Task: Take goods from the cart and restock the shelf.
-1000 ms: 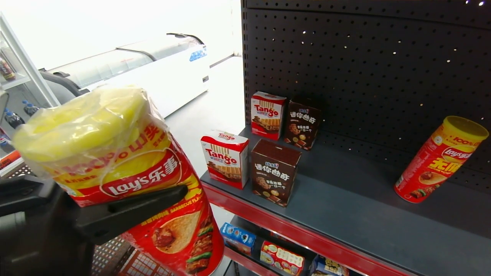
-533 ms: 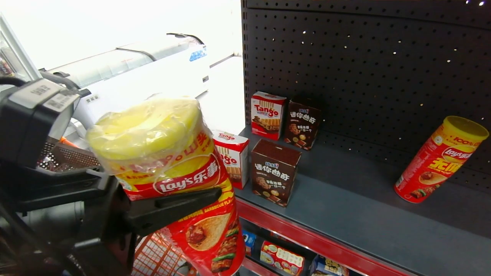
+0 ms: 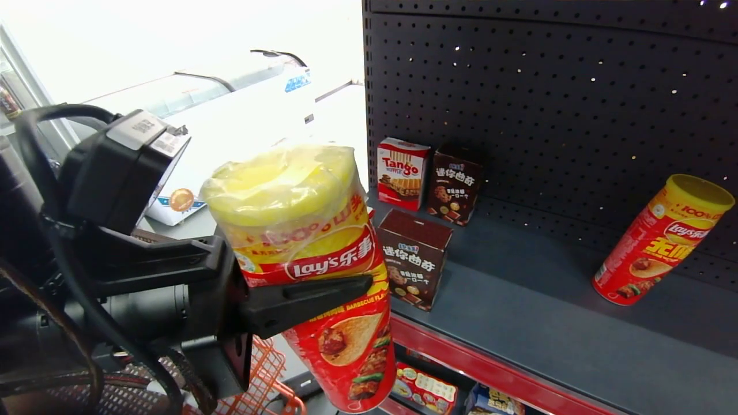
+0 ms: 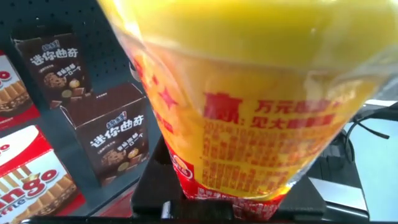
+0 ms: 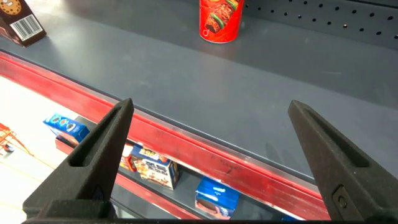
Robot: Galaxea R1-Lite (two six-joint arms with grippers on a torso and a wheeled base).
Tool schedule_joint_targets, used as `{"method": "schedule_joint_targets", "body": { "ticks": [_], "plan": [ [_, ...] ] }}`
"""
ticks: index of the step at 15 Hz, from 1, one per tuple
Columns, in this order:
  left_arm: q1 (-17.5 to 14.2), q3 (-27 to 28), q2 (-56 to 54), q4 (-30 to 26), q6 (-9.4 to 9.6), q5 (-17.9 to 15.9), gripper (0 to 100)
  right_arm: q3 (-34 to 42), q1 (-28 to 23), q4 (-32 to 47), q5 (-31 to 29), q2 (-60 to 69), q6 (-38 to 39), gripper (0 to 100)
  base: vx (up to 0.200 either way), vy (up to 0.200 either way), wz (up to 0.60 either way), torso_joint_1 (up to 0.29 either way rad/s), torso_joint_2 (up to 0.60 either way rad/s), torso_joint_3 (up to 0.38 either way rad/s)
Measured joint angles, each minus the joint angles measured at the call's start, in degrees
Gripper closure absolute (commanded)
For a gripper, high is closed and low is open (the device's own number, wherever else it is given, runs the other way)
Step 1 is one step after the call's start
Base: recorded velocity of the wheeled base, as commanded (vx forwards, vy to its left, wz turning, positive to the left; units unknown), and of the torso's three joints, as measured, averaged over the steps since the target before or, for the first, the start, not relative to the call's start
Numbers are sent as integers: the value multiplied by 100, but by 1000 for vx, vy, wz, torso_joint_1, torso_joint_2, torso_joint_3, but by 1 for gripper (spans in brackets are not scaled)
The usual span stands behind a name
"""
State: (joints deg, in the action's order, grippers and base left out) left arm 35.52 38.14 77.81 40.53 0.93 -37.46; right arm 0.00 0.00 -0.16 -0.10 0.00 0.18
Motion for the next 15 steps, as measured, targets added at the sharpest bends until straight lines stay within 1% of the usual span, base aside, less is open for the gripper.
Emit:
{"method": "schedule_joint_targets", "body": {
  "ticks": [1,10,15],
  "plan": [
    [22,38,35,0,-2,2,100,0,0,0,2,0,0,0,0,0,0,0,0,0],
    [69,171,145,0,-4,0,100,0,0,0,0,0,2,0,0,0,-600,0,7,1],
    [66,184,165,-6,-4,0,100,0,0,-2,0,0,2,0,0,0,0,0,0,0]
  ]
}}
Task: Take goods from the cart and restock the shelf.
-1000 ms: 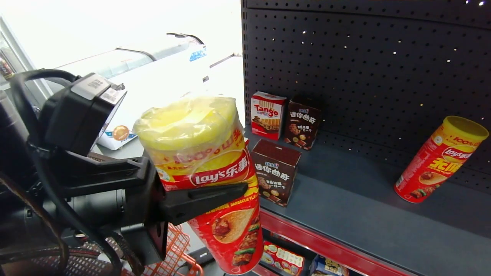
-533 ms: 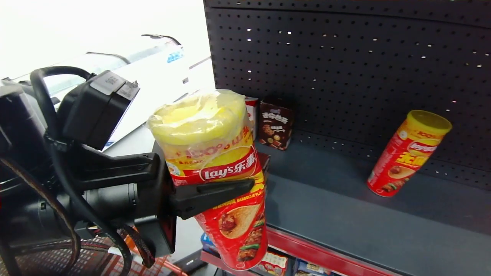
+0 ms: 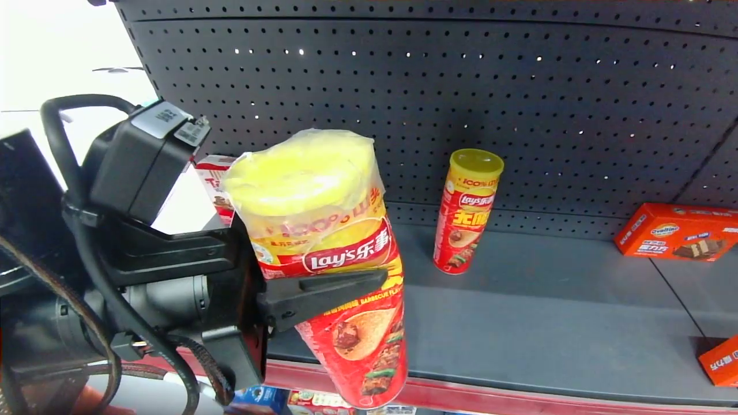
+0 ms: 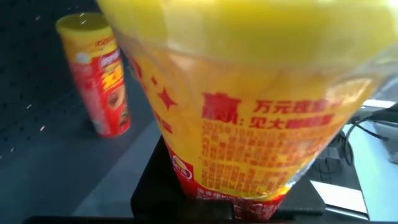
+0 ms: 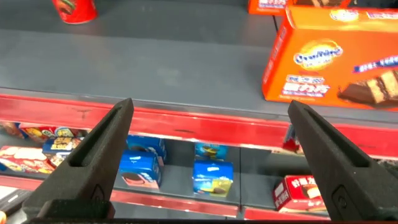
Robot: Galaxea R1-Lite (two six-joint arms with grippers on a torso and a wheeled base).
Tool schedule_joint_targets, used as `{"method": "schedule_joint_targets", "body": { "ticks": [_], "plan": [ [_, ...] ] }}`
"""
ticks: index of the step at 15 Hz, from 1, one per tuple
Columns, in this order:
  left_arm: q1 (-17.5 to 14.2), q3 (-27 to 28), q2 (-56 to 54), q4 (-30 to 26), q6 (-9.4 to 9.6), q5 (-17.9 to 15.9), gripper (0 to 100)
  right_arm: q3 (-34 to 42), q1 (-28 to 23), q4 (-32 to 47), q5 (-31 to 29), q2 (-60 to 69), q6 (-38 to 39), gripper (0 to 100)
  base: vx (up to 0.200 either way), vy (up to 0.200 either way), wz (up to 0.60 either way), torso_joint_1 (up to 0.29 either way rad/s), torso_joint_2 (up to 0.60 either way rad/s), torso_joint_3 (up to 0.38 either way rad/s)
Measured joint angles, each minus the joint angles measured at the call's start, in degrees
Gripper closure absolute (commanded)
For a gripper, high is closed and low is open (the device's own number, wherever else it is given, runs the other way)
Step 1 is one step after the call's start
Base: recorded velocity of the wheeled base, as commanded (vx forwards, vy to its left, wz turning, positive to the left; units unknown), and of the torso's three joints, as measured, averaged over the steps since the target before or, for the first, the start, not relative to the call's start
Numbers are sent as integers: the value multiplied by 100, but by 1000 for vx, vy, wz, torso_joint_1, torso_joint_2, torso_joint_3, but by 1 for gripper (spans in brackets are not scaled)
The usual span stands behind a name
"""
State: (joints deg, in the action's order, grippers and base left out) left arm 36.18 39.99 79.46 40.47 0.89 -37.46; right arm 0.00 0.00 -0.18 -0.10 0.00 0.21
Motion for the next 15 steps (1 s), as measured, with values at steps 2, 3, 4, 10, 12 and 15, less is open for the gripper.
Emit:
{"method": "schedule_joint_targets", "body": {
  "ticks": [2,3,4,10,12,15],
  "plan": [
    [-2,0,2,9,0,0,100,0,-5,2,2,0,-2,0,0,0,-300,-1,-1,4],
    [-2,0,2,9,-2,0,100,0,0,2,0,0,0,0,0,0,0,0,0,0],
    [-7,0,2,9,0,2,100,0,0,5,2,0,0,0,0,0,0,0,0,0],
    [-41,-2,11,9,0,2,100,0,0,2,0,0,0,0,0,0,0,0,0,0],
    [-52,-7,11,11,0,0,100,0,0,2,0,0,-2,0,0,0,-300,4,1,1],
    [-63,-24,-2,11,0,7,100,0,0,5,0,0,1,0,0,0,-200,-2,-1,1]
  ]
}}
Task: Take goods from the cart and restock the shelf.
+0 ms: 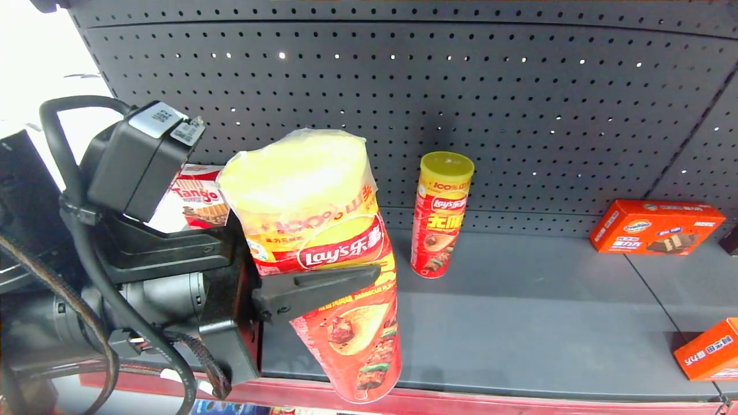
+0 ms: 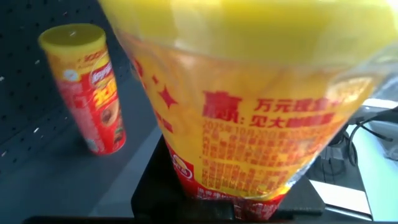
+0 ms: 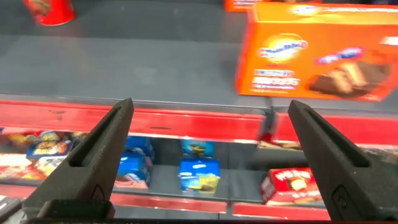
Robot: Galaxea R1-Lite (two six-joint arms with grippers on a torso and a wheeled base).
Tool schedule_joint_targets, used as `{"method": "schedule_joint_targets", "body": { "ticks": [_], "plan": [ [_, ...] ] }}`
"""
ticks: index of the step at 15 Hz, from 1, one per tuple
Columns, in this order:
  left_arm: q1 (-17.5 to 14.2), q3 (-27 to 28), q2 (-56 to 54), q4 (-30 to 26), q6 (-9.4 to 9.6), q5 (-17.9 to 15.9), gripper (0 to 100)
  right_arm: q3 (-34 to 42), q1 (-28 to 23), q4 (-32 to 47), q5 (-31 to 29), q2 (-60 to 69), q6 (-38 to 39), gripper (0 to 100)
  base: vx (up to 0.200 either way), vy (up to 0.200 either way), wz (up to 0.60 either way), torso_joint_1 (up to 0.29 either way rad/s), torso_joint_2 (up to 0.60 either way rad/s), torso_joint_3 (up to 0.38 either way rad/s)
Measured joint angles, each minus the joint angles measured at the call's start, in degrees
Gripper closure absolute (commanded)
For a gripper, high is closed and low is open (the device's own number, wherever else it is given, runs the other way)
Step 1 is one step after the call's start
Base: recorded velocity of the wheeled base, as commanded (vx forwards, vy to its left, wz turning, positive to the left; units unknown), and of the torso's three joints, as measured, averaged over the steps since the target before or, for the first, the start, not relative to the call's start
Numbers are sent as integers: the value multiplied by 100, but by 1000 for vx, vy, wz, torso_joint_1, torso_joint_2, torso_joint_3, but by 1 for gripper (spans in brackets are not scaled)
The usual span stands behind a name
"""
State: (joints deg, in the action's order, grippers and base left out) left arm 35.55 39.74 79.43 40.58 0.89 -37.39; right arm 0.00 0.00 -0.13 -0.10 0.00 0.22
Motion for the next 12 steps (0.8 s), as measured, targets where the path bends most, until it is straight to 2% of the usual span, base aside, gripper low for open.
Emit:
{"method": "schedule_joint_targets", "body": {
  "ticks": [7,12],
  "plan": [
    [-7,-88,-39,52,0,13,100,0,0,-2,0,0,-11,0,0,0,0,0,0,0],
    [-7,-502,-44,404,-21,11,100,-82,-5,13,32,-5,-183,0,0,0,0,0,0,0]
  ]
}}
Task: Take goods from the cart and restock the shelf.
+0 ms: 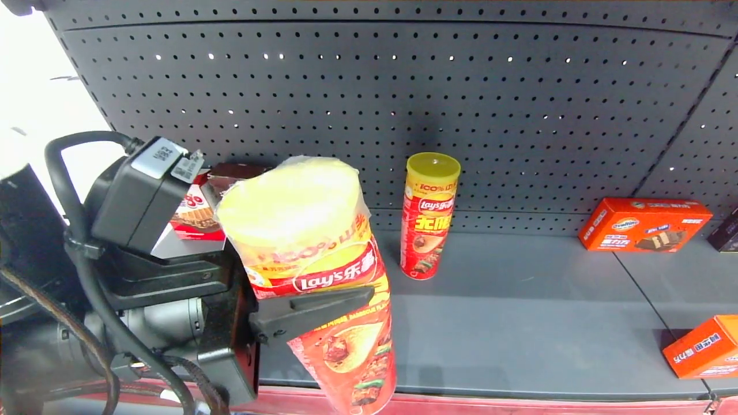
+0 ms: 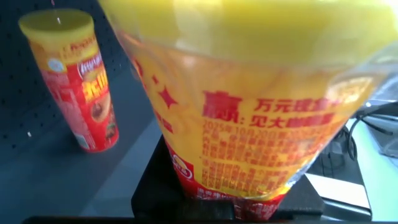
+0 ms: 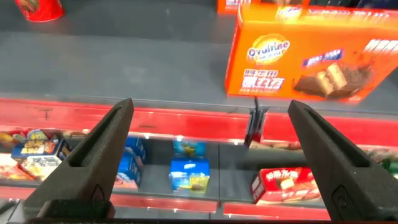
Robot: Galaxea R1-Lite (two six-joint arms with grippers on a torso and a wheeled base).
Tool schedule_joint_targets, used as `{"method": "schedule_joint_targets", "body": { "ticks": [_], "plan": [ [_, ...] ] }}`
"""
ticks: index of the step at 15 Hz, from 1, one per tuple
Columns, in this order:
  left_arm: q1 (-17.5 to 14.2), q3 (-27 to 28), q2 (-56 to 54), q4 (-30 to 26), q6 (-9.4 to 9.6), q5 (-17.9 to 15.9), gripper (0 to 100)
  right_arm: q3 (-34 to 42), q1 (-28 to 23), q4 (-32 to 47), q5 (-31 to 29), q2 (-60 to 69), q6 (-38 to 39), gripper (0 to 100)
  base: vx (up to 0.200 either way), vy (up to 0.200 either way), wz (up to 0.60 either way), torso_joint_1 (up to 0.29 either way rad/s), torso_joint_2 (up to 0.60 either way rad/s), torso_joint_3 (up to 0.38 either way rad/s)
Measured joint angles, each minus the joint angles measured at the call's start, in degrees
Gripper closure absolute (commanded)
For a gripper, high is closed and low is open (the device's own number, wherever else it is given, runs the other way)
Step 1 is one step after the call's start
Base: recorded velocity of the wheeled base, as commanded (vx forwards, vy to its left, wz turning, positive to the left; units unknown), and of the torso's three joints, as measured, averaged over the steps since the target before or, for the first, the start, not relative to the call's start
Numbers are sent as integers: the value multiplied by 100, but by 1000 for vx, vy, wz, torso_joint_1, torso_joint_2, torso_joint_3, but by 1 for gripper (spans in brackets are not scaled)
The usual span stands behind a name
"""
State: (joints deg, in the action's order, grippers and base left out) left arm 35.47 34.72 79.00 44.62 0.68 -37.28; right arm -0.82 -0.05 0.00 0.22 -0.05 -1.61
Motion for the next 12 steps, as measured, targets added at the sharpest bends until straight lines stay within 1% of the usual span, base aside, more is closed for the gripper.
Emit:
{"method": "schedule_joint_targets", "body": {
  "ticks": [2,3,5,7,8,9,10,11,12],
  "plan": [
    [-15,-60,-9,7,-22,35,100,-466,40,82,167,-166,-16,0,0,0,0,0,0,0],
    [-28,-60,-13,13,-20,46,100,-736,79,130,344,-405,-17,0,0,0,0,0,0,0],
    [-116,-16,-22,10,-30,59,100,-1265,202,150,944,-1135,-28,0,0,0,0,0,0,0],
    [-271,-22,-24,10,-35,24,100,-1685,407,-49,1612,-2002,-46,0,0,0,0,0,0,0],
    [-301,-27,-24,7,-35,13,100,-1814,523,-166,1763,-2365,-74,0,0,0,0,0,0,0],
    [-318,-21,-22,2,-41,17,100,-1938,668,-339,1849,-2804,-128,0,0,0,0,0,0,0],
    [-336,-5,-15,10,-100,37,100,-2039,788,-635,1893,-3256,-167,0,0,0,0,0,0,0],
    [-340,20,-5,16,-157,50,100,-2098,859,-974,1924,-3657,-180,0,0,0,0,0,0,0],
    [-345,65,11,22,-174,61,100,-2150,917,-1434,1948,-4131,-195,0,0,0,0,0,0,0]
  ]
}}
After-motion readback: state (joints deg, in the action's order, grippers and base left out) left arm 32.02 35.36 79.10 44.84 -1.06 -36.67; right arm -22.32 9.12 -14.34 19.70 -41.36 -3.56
